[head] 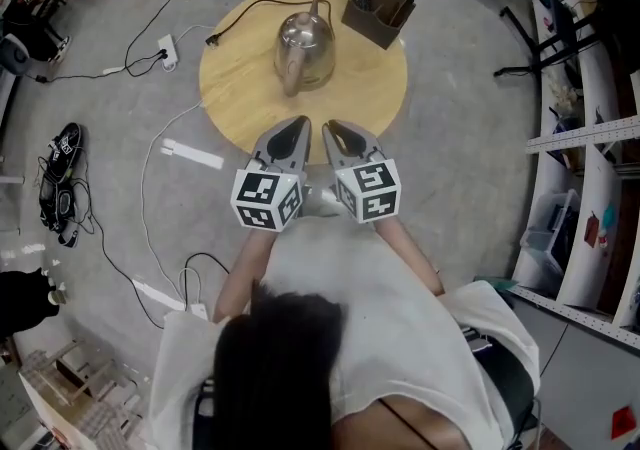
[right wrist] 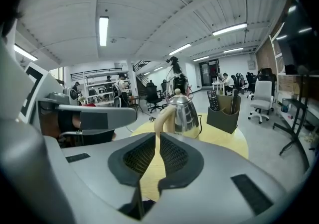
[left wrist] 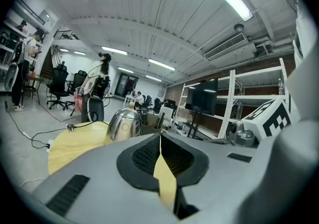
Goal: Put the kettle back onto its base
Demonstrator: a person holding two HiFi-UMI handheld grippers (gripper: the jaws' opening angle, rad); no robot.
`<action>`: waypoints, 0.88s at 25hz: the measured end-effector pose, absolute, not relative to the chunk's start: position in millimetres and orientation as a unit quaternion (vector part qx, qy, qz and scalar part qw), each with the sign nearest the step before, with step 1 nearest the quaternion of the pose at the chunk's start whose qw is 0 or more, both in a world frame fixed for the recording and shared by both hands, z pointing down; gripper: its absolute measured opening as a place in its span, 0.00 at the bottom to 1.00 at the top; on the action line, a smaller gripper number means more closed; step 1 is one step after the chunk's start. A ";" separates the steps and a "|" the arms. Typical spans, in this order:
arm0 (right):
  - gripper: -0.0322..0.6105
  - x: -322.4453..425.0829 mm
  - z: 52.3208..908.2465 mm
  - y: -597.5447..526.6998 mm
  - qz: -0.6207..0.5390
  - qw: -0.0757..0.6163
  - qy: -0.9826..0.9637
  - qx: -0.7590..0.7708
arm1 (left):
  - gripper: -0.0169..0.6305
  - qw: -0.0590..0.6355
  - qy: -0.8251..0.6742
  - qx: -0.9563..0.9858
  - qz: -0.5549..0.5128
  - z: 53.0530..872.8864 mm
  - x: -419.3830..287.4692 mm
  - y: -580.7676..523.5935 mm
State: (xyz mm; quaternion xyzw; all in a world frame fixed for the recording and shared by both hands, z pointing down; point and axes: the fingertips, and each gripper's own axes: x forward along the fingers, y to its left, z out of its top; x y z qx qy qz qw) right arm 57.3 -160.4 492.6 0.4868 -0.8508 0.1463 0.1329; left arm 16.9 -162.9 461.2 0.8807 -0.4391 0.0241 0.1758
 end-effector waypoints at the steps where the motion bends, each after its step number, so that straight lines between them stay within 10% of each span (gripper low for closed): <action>1: 0.12 56.6 492.6 -159.4 0.150 0.131 -0.849 0.489 | 0.07 0.176 -0.441 0.879 0.026 461.5 17.3 -162.0; 22: 0.09 52.7 500.6 -146.8 0.139 0.165 -0.836 0.504 | 0.07 0.195 -0.462 0.864 0.042 472.6 16.9 -151.7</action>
